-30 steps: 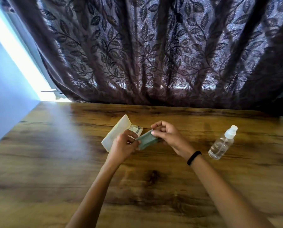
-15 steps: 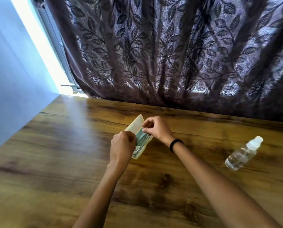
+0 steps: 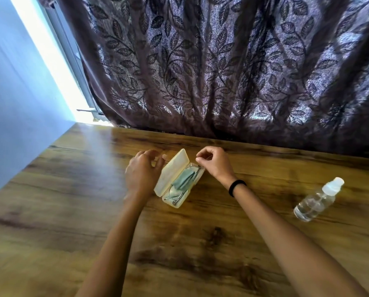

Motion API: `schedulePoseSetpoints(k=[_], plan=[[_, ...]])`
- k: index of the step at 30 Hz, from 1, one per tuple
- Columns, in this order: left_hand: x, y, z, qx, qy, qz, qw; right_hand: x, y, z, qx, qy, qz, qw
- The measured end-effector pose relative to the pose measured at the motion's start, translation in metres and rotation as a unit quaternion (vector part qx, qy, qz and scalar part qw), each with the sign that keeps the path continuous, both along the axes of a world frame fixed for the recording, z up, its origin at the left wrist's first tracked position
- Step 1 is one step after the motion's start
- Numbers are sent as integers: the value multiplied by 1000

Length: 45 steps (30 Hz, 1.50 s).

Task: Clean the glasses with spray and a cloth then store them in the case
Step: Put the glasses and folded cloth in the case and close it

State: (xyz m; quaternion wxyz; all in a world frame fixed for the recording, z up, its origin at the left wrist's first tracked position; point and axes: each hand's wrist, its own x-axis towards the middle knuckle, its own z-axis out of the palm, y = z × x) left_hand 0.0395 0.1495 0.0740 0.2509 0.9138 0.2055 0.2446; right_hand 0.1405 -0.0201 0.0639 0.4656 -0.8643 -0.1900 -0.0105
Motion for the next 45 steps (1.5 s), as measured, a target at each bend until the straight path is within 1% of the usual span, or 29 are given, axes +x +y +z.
schedulePoseSetpoints(k=[2,4,5,6,8,10,13,15,19,21,25,28,29,32,35,36,38,41,43,45], plan=[[10,17,-3,-112,93,-41,989,1,-5,-6,22,37,-12,999],[15,26,-7,-239,126,-83,959,0,-9,-13,54,96,-3,994],[15,28,-8,-293,139,-99,941,-1,-12,-16,67,132,12,989],[14,30,-9,-329,159,-112,924,-2,-14,-19,78,169,31,982],[11,30,-11,-357,197,-140,902,-5,-16,-23,84,221,64,970],[9,30,-12,-379,211,-163,886,-8,-17,-26,62,232,90,967],[9,30,-12,-392,205,-180,878,-11,-17,-31,41,222,111,968],[9,30,-11,-394,205,-192,875,-12,-16,-34,37,205,103,973],[7,30,-11,-412,235,-229,850,-14,-12,-39,32,174,82,981],[7,29,-12,-419,237,-236,844,-15,-10,-40,35,169,76,982],[8,23,-12,-398,226,-249,854,-16,-8,-41,23,158,68,985],[11,12,-11,-382,211,-233,869,-17,-8,-39,21,150,66,986],[12,7,-11,-358,212,-222,882,-18,-8,-39,20,146,62,987],[16,-7,-17,-232,213,-178,932,-19,-9,-37,23,153,54,987],[18,-18,-21,-115,210,-143,960,-17,-19,-36,82,231,92,965],[18,-21,-21,-89,213,-137,963,-16,-23,-36,116,260,101,953],[17,-24,-23,-67,213,-133,966,-14,-28,-36,174,305,96,932],[14,-29,-24,-40,206,-134,969,-13,-28,-39,230,335,85,910],[10,-33,-24,-13,196,-134,971,-14,-26,-40,247,336,77,906],[6,-38,-25,18,186,-130,974,-14,-25,-40,238,328,65,912]])
